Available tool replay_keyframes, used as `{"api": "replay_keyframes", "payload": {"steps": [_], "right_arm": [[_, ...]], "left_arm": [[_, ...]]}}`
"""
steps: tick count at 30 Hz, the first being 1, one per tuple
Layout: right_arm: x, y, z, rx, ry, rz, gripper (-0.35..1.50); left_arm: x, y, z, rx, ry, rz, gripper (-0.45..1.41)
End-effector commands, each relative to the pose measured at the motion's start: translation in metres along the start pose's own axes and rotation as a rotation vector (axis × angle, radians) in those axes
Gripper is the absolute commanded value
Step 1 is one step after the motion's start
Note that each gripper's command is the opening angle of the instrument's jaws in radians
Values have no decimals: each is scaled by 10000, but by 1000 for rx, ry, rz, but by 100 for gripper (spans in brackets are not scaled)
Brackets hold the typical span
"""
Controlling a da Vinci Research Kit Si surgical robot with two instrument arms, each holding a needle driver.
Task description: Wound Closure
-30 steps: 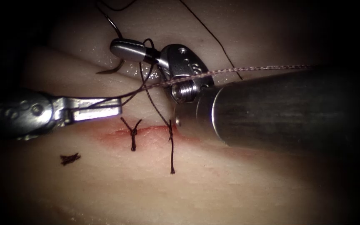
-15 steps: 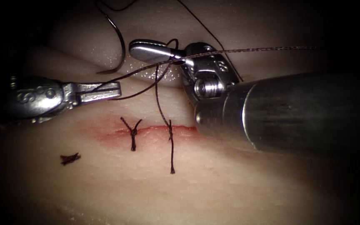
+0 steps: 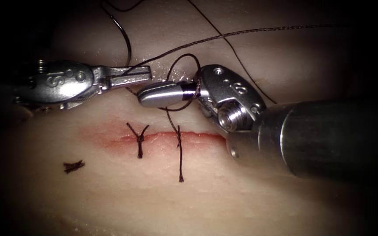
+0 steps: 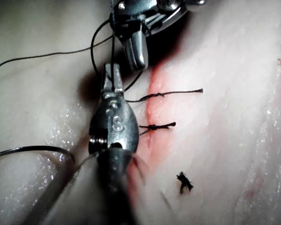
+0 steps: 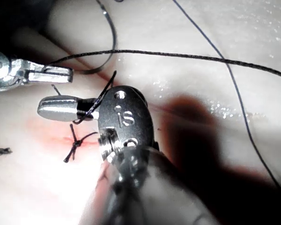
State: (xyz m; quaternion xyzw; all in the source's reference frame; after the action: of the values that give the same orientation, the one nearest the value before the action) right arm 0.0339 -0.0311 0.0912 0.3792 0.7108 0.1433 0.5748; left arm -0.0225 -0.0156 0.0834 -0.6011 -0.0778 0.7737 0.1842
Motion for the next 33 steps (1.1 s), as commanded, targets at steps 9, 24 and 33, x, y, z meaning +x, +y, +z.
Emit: {"api": "replay_keyframes", "payload": {"steps": [9, 24, 33], "right_arm": [[-7, -4, 21, 143, -203, -80, -35], [-47, 5, 7, 436, -739, -237, 68], [-81, 0, 9, 521, -861, -313, 93]], "left_arm": [[-26, -16, 9, 14, -18, -7, -45], [-14, 16, 10, -1, -22, -12, -45], [-13, 15, 6, -7, -21, -12, -45]]}}
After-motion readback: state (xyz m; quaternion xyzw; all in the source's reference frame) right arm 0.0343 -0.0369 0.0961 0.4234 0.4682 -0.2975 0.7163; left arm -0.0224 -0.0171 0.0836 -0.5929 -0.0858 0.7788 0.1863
